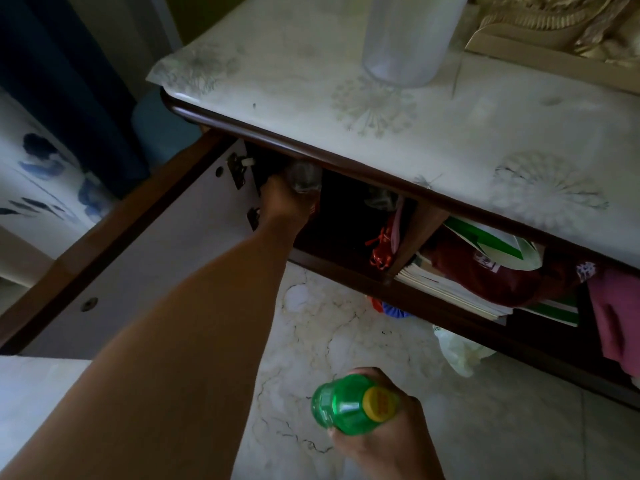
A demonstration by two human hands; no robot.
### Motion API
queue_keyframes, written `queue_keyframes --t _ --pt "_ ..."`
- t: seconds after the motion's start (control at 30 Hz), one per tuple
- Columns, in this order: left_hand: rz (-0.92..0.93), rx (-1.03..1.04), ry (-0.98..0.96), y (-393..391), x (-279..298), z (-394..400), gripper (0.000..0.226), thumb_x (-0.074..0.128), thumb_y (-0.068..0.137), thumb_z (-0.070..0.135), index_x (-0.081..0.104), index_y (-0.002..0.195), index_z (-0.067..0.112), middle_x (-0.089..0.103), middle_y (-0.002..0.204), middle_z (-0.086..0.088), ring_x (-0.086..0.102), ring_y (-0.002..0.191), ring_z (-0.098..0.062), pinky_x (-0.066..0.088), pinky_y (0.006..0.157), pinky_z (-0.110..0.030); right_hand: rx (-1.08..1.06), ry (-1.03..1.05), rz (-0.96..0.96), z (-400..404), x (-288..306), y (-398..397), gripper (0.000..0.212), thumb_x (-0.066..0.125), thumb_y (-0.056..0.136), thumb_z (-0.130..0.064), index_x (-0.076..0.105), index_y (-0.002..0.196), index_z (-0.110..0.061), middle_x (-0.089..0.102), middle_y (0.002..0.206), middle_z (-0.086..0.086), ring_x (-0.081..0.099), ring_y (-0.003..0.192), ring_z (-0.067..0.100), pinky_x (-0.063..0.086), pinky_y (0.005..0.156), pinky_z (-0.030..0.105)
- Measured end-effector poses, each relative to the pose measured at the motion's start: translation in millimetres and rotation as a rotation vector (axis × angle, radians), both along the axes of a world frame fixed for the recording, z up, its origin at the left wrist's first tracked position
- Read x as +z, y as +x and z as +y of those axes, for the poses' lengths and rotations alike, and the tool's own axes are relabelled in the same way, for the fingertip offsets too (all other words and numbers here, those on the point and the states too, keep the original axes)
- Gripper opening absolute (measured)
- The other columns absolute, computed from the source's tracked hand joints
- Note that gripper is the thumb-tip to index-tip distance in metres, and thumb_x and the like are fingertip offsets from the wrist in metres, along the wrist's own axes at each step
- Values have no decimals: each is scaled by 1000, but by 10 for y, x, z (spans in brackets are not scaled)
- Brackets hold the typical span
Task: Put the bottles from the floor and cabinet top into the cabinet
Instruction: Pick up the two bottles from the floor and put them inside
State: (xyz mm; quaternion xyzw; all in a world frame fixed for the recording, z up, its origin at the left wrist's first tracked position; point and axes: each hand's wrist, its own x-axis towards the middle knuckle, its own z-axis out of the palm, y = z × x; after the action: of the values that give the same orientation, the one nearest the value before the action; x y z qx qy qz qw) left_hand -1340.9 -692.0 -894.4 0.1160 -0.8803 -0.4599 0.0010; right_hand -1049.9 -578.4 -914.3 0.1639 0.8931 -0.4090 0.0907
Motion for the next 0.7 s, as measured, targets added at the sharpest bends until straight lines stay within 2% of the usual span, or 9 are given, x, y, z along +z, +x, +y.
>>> queue_keyframes --t 0.13,0.33,0.5,0.6,0.67,0.7 --pt "5 12 16 -99 -59 41 30 71 80 22 64 105 7 68 106 -12 62 101 -26 39 76 -21 -5 -9 -14 -69 -75 -8 43 78 44 -37 64 84 -40 70 68 -22 67 66 -6 55 67 16" --pt "-31 31 18 -248 -101 66 30 68 82 23 62 106 7 66 111 -13 60 105 -29 38 76 -22 -2 -23 -94 -215 -48 -81 43 76 48 -36 57 83 -51 71 71 -20 67 69 -4 53 68 11" --pt "-65 -68 -24 -169 -85 -2 50 79 72 24 61 114 4 65 117 -12 59 110 -27 40 79 -22 87 13 -176 -117 132 -242 40 77 61 -31 58 95 -38 71 74 -14 62 64 -5 44 59 0" --pt "-104 -242 -275 63 29 -161 35 72 77 21 64 108 6 68 107 -13 63 100 -30 48 78 -30 114 66 -163 -44 284 -324 42 77 64 -36 53 99 -37 69 74 -15 60 63 -6 46 57 4" --pt "-94 -517 -606 374 212 -330 23 61 83 23 65 101 11 69 97 -12 65 86 -28 55 74 -37 124 73 -170 -5 400 -374 46 79 66 -38 49 101 -37 67 72 -13 61 63 -5 47 57 7" --pt "-25 -658 -792 552 333 -442 20 55 86 27 64 99 14 68 90 -9 65 79 -26 56 70 -38 128 70 -164 15 454 -397 48 80 66 -38 47 101 -36 66 72 -13 62 63 -5 47 56 8"
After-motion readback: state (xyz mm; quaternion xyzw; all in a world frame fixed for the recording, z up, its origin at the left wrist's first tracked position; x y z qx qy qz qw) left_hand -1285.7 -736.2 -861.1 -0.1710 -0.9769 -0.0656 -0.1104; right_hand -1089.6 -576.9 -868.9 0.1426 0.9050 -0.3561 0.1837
